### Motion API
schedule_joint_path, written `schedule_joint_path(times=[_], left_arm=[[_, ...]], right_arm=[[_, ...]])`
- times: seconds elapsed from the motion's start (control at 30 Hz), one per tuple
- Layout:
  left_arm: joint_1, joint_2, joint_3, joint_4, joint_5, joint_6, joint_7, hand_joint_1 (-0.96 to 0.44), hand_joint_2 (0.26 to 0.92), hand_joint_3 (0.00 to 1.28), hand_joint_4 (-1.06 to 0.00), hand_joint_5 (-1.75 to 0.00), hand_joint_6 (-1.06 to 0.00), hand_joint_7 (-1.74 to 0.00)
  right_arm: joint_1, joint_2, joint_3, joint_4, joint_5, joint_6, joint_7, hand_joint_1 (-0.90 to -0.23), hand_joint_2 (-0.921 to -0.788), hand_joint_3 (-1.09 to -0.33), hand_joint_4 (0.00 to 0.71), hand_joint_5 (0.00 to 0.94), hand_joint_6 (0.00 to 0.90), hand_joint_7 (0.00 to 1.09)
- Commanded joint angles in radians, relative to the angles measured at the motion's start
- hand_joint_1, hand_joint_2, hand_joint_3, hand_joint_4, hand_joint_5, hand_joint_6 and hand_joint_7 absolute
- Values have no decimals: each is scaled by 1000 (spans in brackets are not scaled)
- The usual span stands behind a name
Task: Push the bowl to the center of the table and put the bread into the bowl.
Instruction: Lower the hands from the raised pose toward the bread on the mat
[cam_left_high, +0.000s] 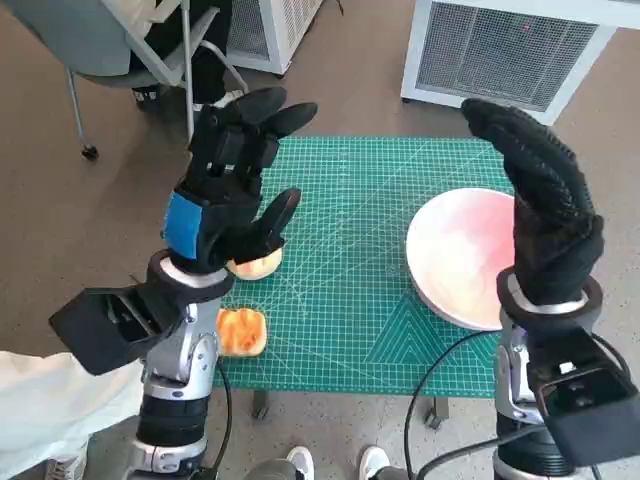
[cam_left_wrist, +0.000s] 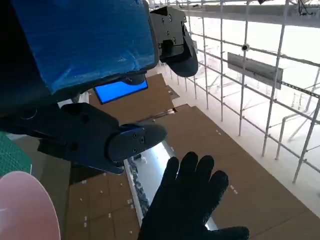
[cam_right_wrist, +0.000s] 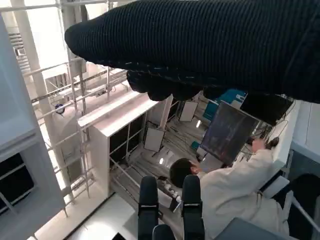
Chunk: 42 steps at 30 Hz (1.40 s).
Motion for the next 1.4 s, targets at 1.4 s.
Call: schedule_joint_path(times=[1.4], left_arm=[[9,14,13,-3,56,-17,48,-317,862,563,1,-756,1,-849]], right_arm=[[-119,-243,-361,1187,57,-175,-233,-366,-921,-580,370,0,192,434]])
